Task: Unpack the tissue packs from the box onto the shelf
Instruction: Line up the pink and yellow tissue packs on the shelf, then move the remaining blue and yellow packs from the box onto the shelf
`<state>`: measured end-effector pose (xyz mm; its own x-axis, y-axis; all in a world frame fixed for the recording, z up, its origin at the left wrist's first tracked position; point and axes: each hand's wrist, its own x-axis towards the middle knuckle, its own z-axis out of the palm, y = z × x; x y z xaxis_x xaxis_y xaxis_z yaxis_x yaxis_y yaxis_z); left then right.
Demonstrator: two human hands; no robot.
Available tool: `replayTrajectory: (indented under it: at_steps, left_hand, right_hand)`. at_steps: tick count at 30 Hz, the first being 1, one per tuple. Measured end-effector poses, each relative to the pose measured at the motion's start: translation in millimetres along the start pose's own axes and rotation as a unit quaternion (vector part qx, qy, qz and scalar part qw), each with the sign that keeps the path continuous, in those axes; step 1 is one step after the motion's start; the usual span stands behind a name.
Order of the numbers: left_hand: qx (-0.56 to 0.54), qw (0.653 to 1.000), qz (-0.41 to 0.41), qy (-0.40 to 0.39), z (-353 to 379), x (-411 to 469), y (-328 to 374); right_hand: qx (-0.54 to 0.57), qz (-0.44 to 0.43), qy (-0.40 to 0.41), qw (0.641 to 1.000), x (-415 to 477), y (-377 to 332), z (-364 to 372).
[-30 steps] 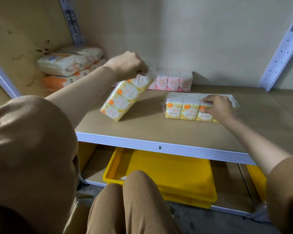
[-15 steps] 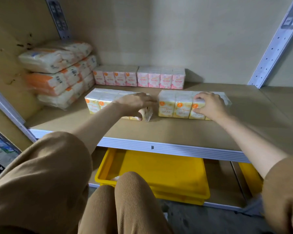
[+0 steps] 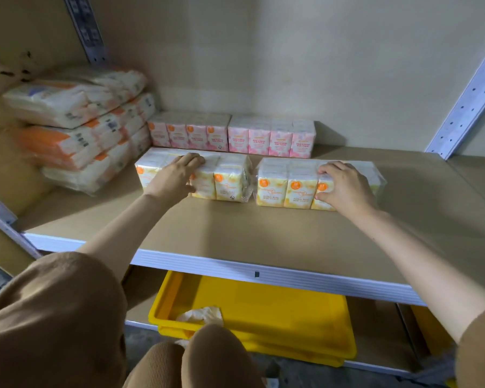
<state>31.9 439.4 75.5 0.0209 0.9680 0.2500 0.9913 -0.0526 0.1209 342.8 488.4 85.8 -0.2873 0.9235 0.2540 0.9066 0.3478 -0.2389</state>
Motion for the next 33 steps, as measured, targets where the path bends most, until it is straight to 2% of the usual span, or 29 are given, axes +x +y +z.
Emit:
replayTrajectory:
  at_steps: [14, 22, 25, 28, 30, 33]
  left_hand:
    - [-0.001, 0.999, -0.038, 0.035, 15.1, 84.8, -71.6]
    - [0.004, 1.0, -0.023, 0.007, 12.2, 92.8, -78.8]
    - [0.023, 0.999, -0.032, -0.032, -1.6, 90.5, -71.0]
    - [0.028, 0.998, -0.053, -0.026, -15.2, 74.4, -65.7]
    - [0.036, 0.996, -0.07, -0.03, -22.6, 53.8, -66.8]
    - [0.008, 0.99, -0.126, -0.054, -30.0, 2.9, -73.5]
  right_hand:
    - [-0.027, -0.016, 0.034, 0.999, 112.0, -62.8, 51.4]
    - [-0.024, -0.02, 0.062, 0.998, 124.6, -66.6, 60.9]
    - [-0.043, -0.018, 0.019, 0.999, 127.9, -71.7, 51.2]
    - [-0.066, 0.004, -0.051, 0.997, 130.2, -84.1, 28.5]
    - [-0.025, -0.004, -0.067, 0.997, 123.2, -102.5, 18.2]
    - [0.052, -0.078, -0.099, 0.991, 96.2, -148.3, 20.0]
